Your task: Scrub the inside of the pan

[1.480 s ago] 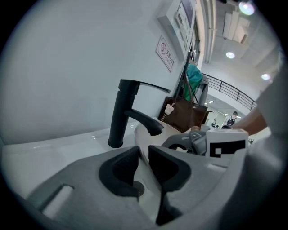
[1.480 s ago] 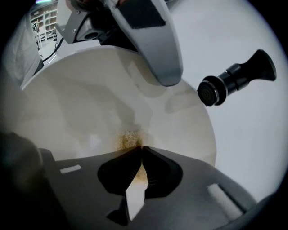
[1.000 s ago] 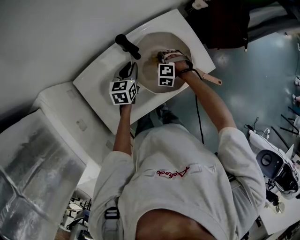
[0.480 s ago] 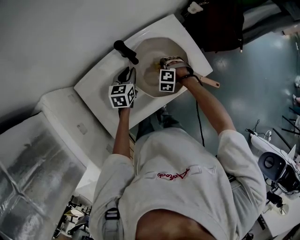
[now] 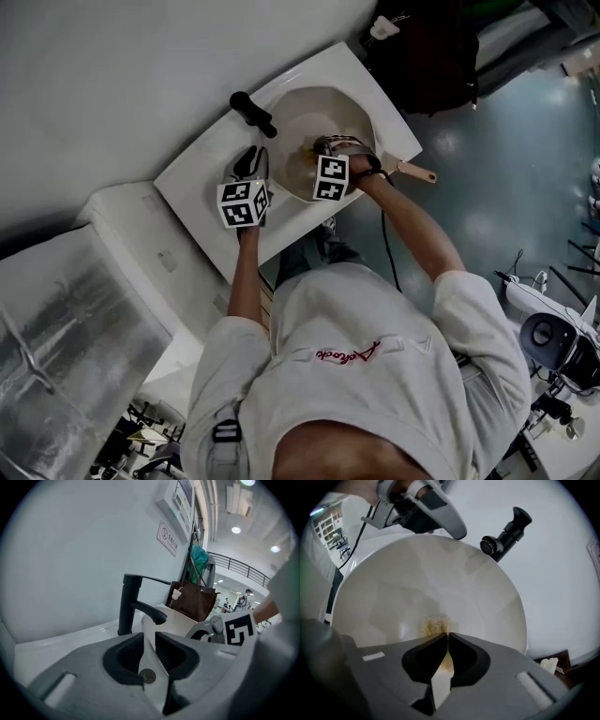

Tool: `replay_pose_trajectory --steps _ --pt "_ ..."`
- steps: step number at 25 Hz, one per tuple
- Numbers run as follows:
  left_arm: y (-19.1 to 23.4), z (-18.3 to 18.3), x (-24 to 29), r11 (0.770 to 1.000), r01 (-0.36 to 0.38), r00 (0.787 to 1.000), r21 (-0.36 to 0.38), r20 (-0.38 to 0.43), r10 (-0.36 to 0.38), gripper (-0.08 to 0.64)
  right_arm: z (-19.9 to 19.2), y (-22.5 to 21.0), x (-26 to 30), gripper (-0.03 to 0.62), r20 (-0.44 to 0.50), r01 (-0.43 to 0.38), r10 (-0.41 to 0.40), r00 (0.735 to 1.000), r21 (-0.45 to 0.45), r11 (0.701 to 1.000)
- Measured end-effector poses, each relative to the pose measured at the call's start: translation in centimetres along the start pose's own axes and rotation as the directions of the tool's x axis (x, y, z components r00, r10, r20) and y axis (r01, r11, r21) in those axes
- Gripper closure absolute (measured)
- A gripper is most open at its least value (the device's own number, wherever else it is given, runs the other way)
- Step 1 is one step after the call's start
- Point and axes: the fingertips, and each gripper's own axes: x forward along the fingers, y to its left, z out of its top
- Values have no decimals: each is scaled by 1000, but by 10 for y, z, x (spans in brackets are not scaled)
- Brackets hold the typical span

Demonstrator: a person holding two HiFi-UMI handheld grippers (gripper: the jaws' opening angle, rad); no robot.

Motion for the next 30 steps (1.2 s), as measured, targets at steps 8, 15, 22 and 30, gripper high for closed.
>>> replay_pose_trajectory --steps 8,15,22,30 --pt "-15 4 -9 999 6 1000 32 14 -6 499 4 -5 -22 568 90 24 -46 995 231 973" --pt "-27 17 -18 998 -4 999 64 37 2 535 1 -30 -54 568 192 33 -149 970 502 864" --pt "-47 35 -20 995 4 997 95 75 -11 560 -4 -53 -88 568 259 24 -245 934 639 769" --pt "-64 49 -29 994 -8 993 107 119 -5 560 -11 -68 -126 568 351 -2 -357 866 715 700"
